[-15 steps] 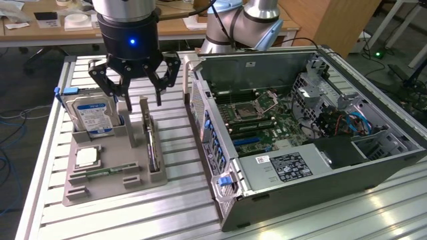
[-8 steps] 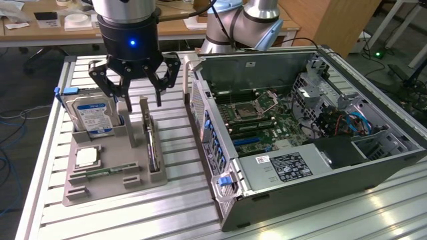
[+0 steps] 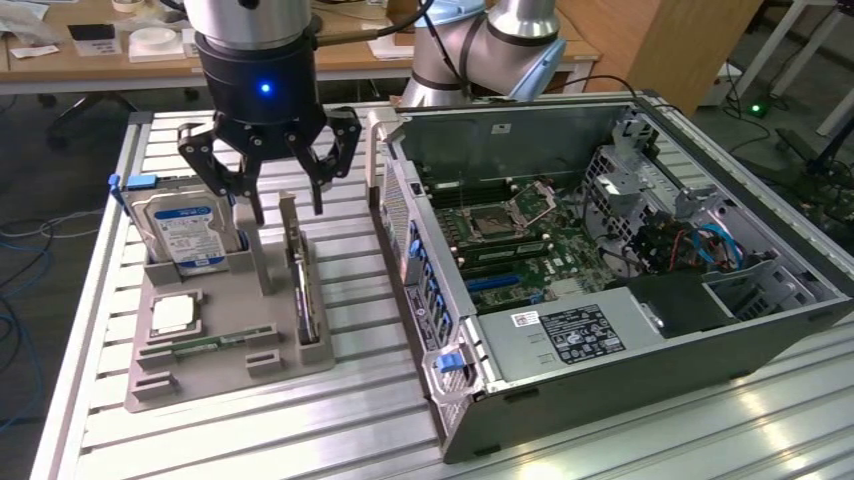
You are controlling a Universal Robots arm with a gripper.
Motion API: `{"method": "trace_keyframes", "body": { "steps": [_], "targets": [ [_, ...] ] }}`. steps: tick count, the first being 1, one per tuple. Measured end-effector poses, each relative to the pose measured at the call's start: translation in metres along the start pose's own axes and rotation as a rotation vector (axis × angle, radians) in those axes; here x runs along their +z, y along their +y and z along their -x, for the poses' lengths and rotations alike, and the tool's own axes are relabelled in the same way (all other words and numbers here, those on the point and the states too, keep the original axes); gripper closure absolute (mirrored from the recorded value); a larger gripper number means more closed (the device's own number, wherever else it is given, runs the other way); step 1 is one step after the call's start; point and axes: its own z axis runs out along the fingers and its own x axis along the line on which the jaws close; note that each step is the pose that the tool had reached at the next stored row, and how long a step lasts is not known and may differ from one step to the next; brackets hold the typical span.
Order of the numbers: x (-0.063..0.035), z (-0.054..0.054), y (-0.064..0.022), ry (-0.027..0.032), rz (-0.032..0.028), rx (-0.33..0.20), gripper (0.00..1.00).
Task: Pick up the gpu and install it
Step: 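Pick up the gpu and move the gpu toward the slot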
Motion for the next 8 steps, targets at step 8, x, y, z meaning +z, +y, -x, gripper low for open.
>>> {"method": "trace_keyframes", "body": {
  "steps": [8],
  "targets": [
    [0.0019,-0.0003,-0.0003,-0.0001,0.0,0.0,0.41]
  ]
}}
